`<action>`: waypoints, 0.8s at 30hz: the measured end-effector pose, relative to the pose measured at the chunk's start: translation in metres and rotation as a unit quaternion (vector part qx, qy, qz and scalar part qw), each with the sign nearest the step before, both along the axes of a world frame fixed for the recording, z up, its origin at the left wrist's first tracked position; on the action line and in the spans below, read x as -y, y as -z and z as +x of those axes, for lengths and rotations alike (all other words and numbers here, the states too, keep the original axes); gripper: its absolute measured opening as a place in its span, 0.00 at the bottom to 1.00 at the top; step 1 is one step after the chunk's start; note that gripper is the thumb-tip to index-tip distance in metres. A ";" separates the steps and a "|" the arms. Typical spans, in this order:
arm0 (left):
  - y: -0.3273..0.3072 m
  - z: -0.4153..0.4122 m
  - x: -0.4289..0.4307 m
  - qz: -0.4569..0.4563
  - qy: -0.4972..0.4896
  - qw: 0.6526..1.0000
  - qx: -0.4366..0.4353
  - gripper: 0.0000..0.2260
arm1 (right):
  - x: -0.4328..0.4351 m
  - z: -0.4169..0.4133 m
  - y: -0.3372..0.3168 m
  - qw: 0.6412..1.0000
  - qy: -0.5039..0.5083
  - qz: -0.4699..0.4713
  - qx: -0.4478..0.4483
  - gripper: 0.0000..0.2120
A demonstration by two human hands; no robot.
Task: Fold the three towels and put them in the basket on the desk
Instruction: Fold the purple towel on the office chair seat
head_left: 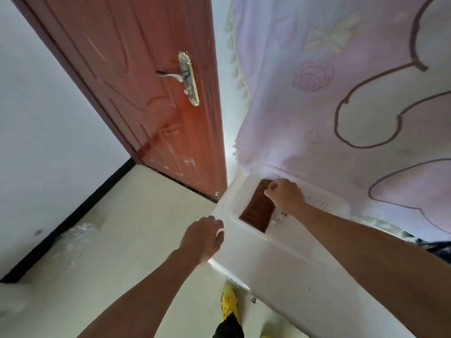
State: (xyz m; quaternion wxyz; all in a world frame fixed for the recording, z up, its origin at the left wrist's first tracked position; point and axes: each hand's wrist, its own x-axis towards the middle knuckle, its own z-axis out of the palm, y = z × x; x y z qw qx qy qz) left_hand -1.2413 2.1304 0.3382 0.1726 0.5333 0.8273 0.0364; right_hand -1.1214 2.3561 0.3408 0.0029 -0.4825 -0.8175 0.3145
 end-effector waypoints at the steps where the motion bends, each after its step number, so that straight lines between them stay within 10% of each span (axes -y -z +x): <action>1: -0.003 0.001 0.020 -0.014 -0.043 0.999 -0.004 0.15 | 0.014 -0.007 -0.002 0.999 -0.045 0.024 0.000 0.06; 11: -0.046 0.048 0.303 -0.103 -0.353 0.929 -0.045 0.14 | 0.264 -0.083 -0.029 0.882 -0.463 0.087 -0.013 0.10; 24: -0.056 0.138 0.638 -0.105 -0.576 0.810 -0.023 0.14 | 0.632 -0.129 -0.041 0.716 -0.684 0.131 -0.043 0.09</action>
